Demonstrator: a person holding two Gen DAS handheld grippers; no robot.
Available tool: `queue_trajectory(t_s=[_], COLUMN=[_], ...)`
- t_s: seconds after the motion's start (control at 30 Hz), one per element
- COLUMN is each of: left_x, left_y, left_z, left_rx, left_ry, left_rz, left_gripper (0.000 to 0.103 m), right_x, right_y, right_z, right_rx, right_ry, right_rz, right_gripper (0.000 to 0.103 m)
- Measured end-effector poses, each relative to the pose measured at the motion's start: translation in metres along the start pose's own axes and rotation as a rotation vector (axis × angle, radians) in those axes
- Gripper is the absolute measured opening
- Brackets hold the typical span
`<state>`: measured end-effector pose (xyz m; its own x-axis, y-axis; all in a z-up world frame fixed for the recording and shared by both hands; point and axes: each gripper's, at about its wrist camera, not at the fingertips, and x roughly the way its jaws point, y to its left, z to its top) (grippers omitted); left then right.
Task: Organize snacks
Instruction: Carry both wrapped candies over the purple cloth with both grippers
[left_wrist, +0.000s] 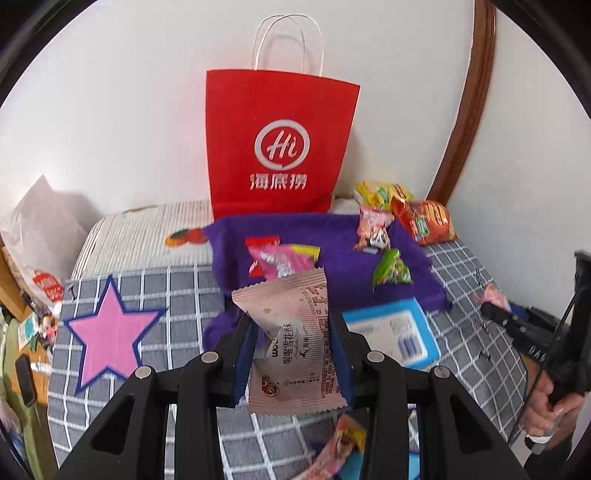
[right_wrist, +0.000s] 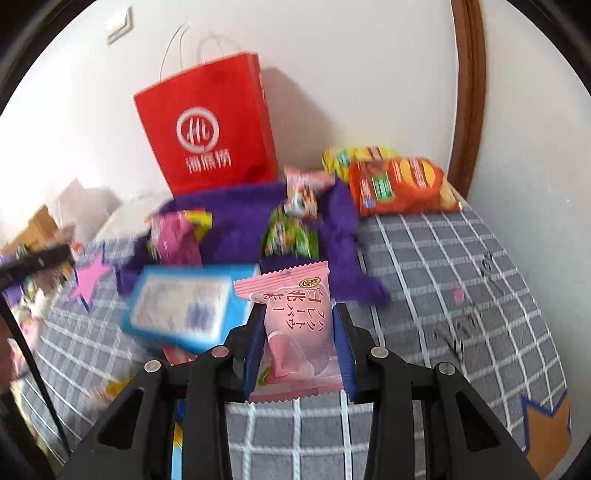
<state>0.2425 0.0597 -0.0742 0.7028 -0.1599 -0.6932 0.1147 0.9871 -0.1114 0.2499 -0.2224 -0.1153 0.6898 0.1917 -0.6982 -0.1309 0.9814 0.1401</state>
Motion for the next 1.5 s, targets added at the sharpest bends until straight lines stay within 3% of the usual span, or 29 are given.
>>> queue_trajectory(t_s=[0.4, 0.63, 0.87, 1.13, 1.5], left_x=[0.041, 0.072, 0.094, 0.103, 0.106], left_y=[-0.005, -0.005, 0.004, 0.01, 0.01], left_z=[0.055, 0.076, 0.075, 0.071, 0.07], left_rx=[-0.001, -0.018, -0.019, -0.044, -0.051], left_ry=[-0.015, -0.013, 0.01, 0.036, 0.05], left_rz=[0.009, 0.014, 0.053, 0.034, 0.028], left_gripper=[0.036, 0.036, 0.036, 0.036, 0.036], right_x=[0.038, 0.076, 0.112, 0.136, 0.165], right_y=[0.012, 0.025, 0.024, 0.004, 0.008], right_z=[0.1, 0.145, 0.151, 0.142, 0.129], right_rx=[0.007, 0.024, 0.021, 0.012, -0.027], right_ry=[-0.03, 0.02, 0.061, 0.138, 0.209], right_rz=[0.024, 0.08, 0.097, 0.078, 0.038], right_gripper=[0.036, 0.036, 0.036, 0.036, 0.036])
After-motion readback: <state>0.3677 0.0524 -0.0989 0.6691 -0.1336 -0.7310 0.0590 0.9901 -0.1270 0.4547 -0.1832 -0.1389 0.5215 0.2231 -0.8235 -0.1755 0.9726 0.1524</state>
